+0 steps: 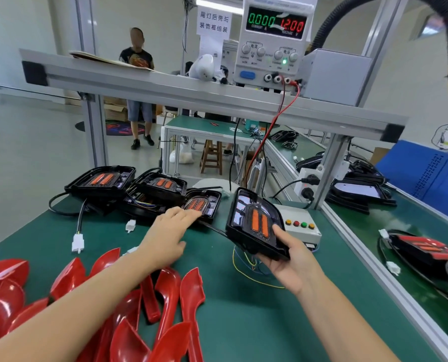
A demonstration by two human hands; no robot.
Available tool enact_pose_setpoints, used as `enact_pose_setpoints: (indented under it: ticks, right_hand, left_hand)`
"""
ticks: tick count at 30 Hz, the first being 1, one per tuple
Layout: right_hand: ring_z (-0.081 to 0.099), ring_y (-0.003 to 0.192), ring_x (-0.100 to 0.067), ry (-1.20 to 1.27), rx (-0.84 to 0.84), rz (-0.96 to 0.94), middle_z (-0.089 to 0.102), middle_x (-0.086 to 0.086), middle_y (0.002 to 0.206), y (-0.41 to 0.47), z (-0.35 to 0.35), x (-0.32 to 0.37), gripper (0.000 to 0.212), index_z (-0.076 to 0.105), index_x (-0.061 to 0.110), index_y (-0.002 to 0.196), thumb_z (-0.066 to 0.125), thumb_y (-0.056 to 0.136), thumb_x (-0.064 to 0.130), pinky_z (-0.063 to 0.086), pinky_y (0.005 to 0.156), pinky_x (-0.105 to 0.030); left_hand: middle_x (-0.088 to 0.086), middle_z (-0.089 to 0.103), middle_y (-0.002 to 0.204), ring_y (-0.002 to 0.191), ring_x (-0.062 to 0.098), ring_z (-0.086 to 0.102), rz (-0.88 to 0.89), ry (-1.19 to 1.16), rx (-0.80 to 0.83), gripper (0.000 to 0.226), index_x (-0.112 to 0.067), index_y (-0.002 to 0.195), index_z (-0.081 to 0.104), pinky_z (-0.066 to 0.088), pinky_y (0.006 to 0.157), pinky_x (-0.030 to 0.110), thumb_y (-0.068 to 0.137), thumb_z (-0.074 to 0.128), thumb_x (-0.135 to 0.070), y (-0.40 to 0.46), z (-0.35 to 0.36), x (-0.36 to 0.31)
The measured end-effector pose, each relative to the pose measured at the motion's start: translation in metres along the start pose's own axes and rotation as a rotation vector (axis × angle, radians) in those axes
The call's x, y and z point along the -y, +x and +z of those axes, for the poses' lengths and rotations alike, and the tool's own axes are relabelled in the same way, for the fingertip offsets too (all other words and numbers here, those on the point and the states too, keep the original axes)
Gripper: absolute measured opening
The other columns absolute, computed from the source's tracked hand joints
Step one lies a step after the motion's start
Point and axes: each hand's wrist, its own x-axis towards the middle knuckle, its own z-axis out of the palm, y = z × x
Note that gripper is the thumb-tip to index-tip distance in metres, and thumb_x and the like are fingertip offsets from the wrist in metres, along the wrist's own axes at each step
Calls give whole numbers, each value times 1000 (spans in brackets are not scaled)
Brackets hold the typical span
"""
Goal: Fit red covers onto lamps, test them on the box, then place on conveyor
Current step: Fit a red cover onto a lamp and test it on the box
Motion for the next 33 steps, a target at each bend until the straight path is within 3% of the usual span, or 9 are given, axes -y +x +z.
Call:
enact_pose_setpoints:
  ticks: [4, 8, 10, 12, 14, 18, 23, 29, 33]
  right_hand:
    - [73, 66, -25, -47, 65, 35, 75, -14, 85, -11, -16, 7, 19, 79, 4, 75, 63, 79, 14, 60, 53, -40]
    - [73, 70, -25, -82, 90, 36, 74, -16, 91, -24, -39, 23, 20, 79, 3, 80, 63, 75, 14, 59, 52, -35]
    - [73, 69, -24, -134, 78, 15, 75, -15, 92, -29, -50, 30, 21, 79, 3, 81, 62, 76, 15, 59, 53, -32]
    - [73, 71, -22, -174, 50, -10, 75, -15, 94, -32, -59, 33, 21, 80, 4, 81, 63, 76, 16, 61, 58, -32]
    - [73, 72, -21, -189, 17, -24, 75, -14, 96, -34, -67, 33, 22, 80, 4, 82, 64, 75, 17, 61, 62, -33]
    - [73, 71, -21, -212, -6, -32, 75, -14, 94, -39, -82, 30, 22, 80, 5, 83, 62, 76, 17, 60, 57, -30]
    - [73, 70, -21, -269, -32, -33, 75, -15, 92, -43, -95, 26, 22, 80, 6, 82, 62, 76, 19, 59, 56, -28]
    - [72, 68, -21, -340, -81, -60, 74, -16, 93, -49, -104, 26, 23, 78, 5, 84, 65, 74, 21, 59, 56, -28]
    - [71, 71, -20, -373, -101, -65, 74, -14, 96, -55, -102, 23, 33, 72, 5, 101, 64, 75, 23, 59, 59, -28]
  left_hand:
    - [-19, 45, 138, 135, 9, 26, -43, 72, -8, 51, -32, 137, 45, 15, 108, 26, 89, 55, -17, 5, 9, 6]
    - [-19, 56, 125, 127, 13, 37, -67, 131, -48, 30, -31, 119, 61, 22, 104, 30, 92, 55, -21, 2, 8, 12]
    - [-12, 66, 106, 108, 22, 55, 19, 174, -125, 24, -24, 102, 70, 40, 90, 37, 82, 70, -11, -4, 2, 6]
    - [-4, 70, 80, 75, 27, 63, 143, 209, -261, 30, -16, 83, 75, 50, 62, 37, 60, 86, 0, -10, 1, 1]
    - [1, 68, 74, 64, 27, 61, 200, 237, -332, 36, -12, 86, 75, 49, 54, 33, 56, 85, 6, -15, -2, -4]
    - [6, 63, 76, 62, 28, 56, 265, 294, -440, 39, -7, 97, 74, 39, 58, 33, 64, 63, 9, -24, -9, -14]
    - [5, 60, 73, 65, 26, 48, 389, 340, -495, 41, -9, 99, 74, 29, 59, 32, 65, 59, 9, -31, -19, -26]
    - [4, 53, 67, 64, 23, 41, 557, 444, -438, 41, -10, 94, 72, 35, 59, 33, 75, 38, 3, -34, -17, -21]
    - [-1, 53, 59, 52, 21, 54, 560, 495, -155, 31, -17, 78, 74, 45, 46, 25, 69, 47, -6, -30, -9, -19]
